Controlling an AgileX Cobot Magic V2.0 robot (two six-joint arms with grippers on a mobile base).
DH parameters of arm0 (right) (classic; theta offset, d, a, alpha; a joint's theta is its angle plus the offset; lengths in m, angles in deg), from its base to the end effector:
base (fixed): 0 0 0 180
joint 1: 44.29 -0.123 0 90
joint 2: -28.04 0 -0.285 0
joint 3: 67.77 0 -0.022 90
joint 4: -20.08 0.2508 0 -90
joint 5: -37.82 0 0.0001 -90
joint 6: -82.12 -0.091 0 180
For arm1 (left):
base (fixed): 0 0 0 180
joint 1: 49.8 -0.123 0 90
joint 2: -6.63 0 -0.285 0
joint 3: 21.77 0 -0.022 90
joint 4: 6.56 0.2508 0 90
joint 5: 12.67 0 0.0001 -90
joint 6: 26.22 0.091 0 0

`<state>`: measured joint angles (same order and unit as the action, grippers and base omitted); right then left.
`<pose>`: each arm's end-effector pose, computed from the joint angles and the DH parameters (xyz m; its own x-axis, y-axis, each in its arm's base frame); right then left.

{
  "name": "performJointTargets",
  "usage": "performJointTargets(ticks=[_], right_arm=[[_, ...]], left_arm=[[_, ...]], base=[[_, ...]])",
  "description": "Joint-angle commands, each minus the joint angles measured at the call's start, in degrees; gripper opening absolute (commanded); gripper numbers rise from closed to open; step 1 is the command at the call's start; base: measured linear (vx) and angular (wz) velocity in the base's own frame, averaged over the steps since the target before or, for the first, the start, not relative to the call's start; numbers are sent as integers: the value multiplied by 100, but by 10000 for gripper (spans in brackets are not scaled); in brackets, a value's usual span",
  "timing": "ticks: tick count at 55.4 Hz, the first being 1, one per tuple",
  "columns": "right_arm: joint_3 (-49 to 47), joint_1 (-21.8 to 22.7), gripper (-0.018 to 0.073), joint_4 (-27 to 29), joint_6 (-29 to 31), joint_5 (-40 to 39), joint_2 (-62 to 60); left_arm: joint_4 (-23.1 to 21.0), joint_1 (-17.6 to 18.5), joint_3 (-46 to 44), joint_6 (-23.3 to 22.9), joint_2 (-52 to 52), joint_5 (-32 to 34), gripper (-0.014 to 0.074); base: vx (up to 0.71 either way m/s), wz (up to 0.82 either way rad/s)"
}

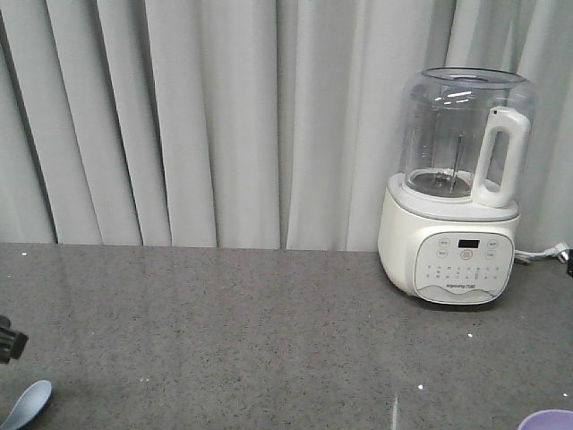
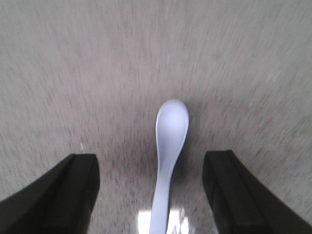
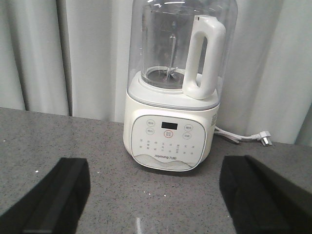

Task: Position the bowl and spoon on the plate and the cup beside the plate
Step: 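Close the left gripper on the white spoon handle and lift it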

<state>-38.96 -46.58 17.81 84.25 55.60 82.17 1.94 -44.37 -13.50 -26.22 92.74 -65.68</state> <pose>0.1685 0.0056 0.3896 -0.1830 -0.0822 -0.9797 -0.0419 0.9962 -0.0758 0.2812 -0.0159 0.3342 -0.8297 0.1682 -0.5323 0.1048 0.9835 0.1474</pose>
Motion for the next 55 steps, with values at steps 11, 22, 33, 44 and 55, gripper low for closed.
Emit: performJointTargets(ticks=[11, 22, 33, 44, 55], right_arm=[[-204, -182, 571, -178, 158, -449, -20], [-204, -499, 571, -488, 209, -398, -20], [-204, -536, 571, -533, 209, -398, -20], [-204, -536, 571, -533, 209, -398, -20], [-204, -536, 571, -533, 209, -398, -20]], left_arm=[[111, -56, 82, -32, 711, 46, 557], [104, -56, 326, 0, 954, 334, 557], [104, -56, 326, 37, 1295, 409, 557], [49, -56, 326, 101, 1673, 622, 557], [-511, -56, 326, 368, 2060, 648, 550]], base=[[0, 0], [0, 0], [0, 0], [0, 0], [0, 0]])
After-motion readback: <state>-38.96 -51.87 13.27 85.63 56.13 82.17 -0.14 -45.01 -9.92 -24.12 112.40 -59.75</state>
